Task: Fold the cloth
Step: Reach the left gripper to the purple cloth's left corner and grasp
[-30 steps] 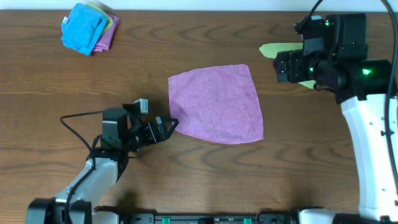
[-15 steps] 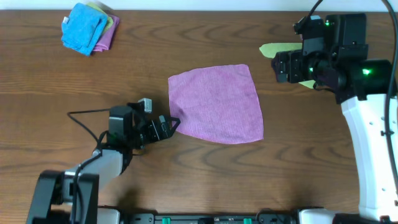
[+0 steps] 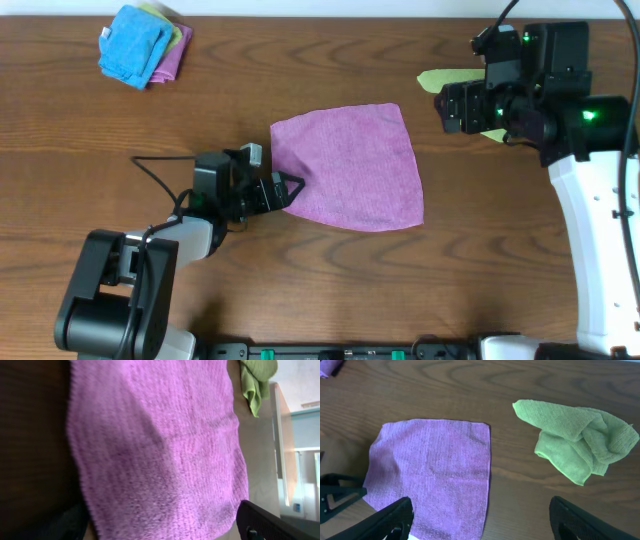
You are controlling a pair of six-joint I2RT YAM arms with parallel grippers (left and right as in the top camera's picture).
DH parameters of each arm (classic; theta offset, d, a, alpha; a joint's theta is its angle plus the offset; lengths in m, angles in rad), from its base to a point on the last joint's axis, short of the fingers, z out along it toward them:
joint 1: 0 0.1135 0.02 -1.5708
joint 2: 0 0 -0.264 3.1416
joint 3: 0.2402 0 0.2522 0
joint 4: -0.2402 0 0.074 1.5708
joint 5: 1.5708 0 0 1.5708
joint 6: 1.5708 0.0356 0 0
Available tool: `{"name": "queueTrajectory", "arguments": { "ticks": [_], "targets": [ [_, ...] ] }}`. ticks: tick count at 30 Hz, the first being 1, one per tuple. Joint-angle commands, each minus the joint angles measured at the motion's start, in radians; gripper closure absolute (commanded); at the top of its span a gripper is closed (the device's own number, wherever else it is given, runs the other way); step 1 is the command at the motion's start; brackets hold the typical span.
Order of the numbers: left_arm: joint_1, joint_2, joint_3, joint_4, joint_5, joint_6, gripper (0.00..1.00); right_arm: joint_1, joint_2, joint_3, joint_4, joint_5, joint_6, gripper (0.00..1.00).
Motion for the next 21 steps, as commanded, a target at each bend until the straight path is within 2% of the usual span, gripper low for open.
{"name": "queueTrajectory", "arguments": {
  "ticks": [1,7,17,21],
  "targets": [
    [-0.03,0.024,-0.003,-0.009,0.02,-0.035,0.05,-0.012,-0.006,-0.003,-0.001,-0.013,-0.013,0.13],
    [-0.068,0.023,-0.003,0.001,0.095,-0.096,0.05,-0.012,-0.006,-0.003,-0.001,-0.013,-0.013,0.13],
    [-0.066,0.019,0.026,0.264,0.283,-0.259,0.05,-0.012,-0.006,-0.003,-0.001,-0.012,-0.013,0.13],
    [-0.066,0.018,0.07,0.283,0.329,-0.293,0.05,-0.012,-0.006,-0.003,-0.001,-0.012,-0.013,0.13]
  ]
}}
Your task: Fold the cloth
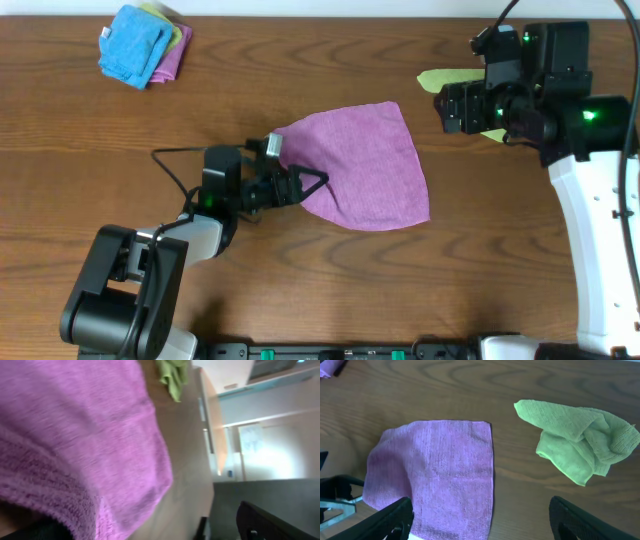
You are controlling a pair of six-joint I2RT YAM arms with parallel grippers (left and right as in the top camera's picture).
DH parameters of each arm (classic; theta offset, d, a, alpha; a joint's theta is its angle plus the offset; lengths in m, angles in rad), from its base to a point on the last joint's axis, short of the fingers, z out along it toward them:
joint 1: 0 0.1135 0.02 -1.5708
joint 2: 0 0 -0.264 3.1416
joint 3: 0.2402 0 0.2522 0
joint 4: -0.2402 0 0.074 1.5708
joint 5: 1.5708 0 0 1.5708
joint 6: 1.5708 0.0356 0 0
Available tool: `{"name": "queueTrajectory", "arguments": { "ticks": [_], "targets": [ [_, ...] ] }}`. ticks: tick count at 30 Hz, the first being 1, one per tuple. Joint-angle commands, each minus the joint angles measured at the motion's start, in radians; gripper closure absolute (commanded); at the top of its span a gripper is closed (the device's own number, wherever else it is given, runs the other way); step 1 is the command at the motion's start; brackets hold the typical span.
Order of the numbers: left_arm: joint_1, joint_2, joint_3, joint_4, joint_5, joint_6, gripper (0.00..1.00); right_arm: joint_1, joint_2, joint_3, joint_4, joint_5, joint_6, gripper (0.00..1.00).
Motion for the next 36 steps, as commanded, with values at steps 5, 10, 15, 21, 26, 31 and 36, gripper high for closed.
{"name": "queueTrajectory", "arguments": {
  "ticks": [5,10,15,21,26,31,36],
  "targets": [
    [-0.001,-0.001,0.091,0.007,0.099,-0.066,0.04,-0.012,-0.006,-0.003,-0.001,-0.008,-0.024,0.13],
    [-0.002,-0.001,0.103,-0.009,0.131,-0.07,0.04,-0.012,-0.006,-0.003,-0.001,-0.008,-0.024,0.13],
    [-0.002,-0.001,0.103,-0.139,0.133,-0.003,0.04,-0.012,-0.006,-0.003,0.0,-0.008,-0.025,0.12],
    [-0.002,-0.001,0.103,-0.414,0.058,0.158,0.04,-0.012,-0.006,-0.003,0.007,-0.008,-0.025,0.11],
    [-0.003,-0.001,0.103,-0.541,0.002,0.231,0.04,-0.012,-0.006,-0.003,0.011,-0.008,-0.024,0.11],
    [-0.003,-0.001,0.103,-0.553,-0.07,0.261,0.04,-0.012,-0.006,-0.003,0.01,-0.008,-0.024,0.1],
    [-0.007,0.0,0.102,-0.625,-0.209,0.333,0.04,-0.012,-0.006,-0.003,0.01,-0.008,-0.024,0.1]
  ]
}}
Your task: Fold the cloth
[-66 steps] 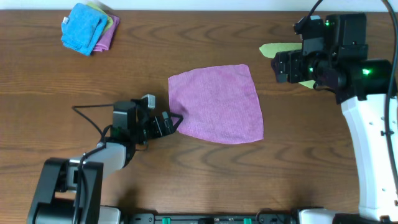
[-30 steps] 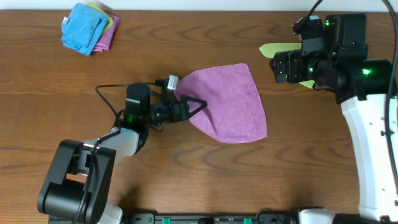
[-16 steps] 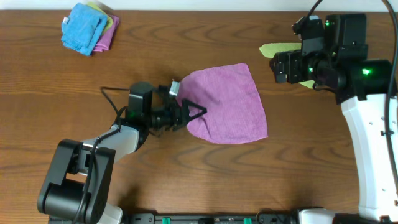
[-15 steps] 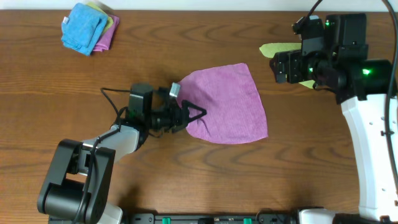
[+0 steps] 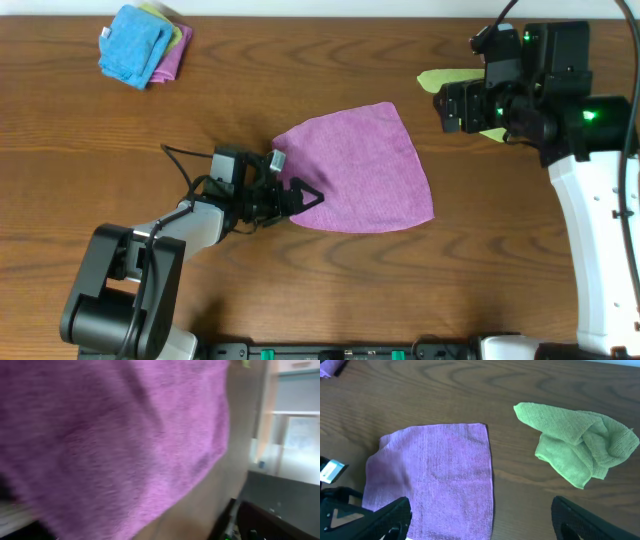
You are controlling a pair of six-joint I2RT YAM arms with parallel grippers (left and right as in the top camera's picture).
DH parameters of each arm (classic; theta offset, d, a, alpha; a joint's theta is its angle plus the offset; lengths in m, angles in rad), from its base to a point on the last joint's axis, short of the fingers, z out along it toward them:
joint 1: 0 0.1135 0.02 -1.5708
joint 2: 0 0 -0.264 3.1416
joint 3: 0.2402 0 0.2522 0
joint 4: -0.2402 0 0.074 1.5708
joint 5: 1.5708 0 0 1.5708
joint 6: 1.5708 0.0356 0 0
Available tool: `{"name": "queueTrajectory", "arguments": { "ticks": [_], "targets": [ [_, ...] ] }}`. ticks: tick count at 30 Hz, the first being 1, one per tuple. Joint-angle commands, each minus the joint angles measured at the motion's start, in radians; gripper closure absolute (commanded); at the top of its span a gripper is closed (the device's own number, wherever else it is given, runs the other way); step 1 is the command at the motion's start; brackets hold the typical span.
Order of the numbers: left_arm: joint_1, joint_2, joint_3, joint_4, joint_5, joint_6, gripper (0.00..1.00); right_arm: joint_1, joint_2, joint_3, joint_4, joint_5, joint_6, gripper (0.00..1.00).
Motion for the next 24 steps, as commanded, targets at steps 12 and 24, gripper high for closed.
{"name": "queueTrajectory", "arguments": {
  "ticks": [12,24],
  "targets": [
    [-0.104,0.013,0.006,0.016,-0.253,0.087,0.05,-0.012,-0.007,-0.003,0.001,-0.031,-0.013,0.09],
    [-0.133,0.053,0.005,-0.137,-0.039,0.049,0.05,-0.012,-0.014,-0.003,0.002,-0.034,-0.02,0.09]
  ]
}}
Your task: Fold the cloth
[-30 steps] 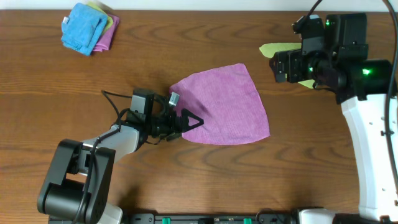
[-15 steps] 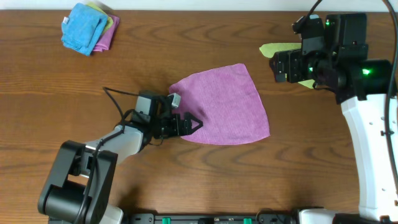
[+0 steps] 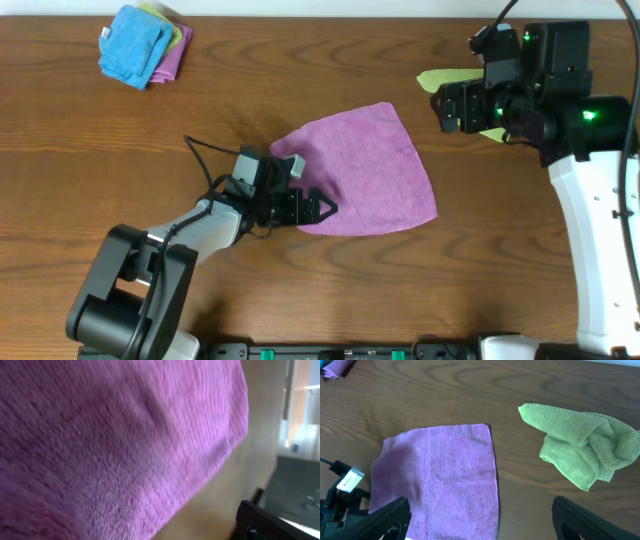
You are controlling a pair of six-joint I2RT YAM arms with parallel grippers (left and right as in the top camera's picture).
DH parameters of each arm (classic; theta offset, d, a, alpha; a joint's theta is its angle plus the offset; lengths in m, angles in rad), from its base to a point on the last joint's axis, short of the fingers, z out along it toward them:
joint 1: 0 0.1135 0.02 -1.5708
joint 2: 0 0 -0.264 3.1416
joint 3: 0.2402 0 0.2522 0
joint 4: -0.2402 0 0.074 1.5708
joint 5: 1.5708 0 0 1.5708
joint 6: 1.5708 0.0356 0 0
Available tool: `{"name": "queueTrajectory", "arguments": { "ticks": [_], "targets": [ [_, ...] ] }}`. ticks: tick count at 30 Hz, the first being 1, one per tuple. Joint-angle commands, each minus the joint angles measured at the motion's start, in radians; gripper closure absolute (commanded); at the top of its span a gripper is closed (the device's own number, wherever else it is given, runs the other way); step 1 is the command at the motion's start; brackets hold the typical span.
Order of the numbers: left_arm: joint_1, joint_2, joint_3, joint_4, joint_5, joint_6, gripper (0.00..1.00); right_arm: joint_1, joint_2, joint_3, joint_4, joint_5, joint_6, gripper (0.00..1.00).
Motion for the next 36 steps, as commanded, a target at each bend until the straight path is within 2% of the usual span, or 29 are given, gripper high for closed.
{"name": "queueTrajectory", "arguments": {
  "ticks": [1,9,18,26,36],
  "targets": [
    [-0.01,0.051,-0.034,-0.068,0.081,-0.013,0.05,-0.012,-0.014,-0.003,0.0,-0.011,-0.018,0.1],
    [-0.01,0.05,-0.034,-0.085,0.201,-0.047,0.05,-0.012,-0.014,-0.003,0.005,-0.011,-0.018,0.09],
    [-0.01,0.05,-0.033,-0.076,0.205,-0.063,0.05,-0.012,-0.014,-0.003,0.01,-0.011,-0.018,0.09],
    [-0.01,0.05,-0.033,-0.077,0.034,-0.015,0.04,-0.012,-0.014,-0.003,0.016,-0.011,-0.018,0.09],
    [-0.01,0.05,-0.032,-0.043,-0.182,-0.016,0.05,-0.012,-0.014,-0.003,0.02,-0.011,-0.018,0.08]
  ]
}}
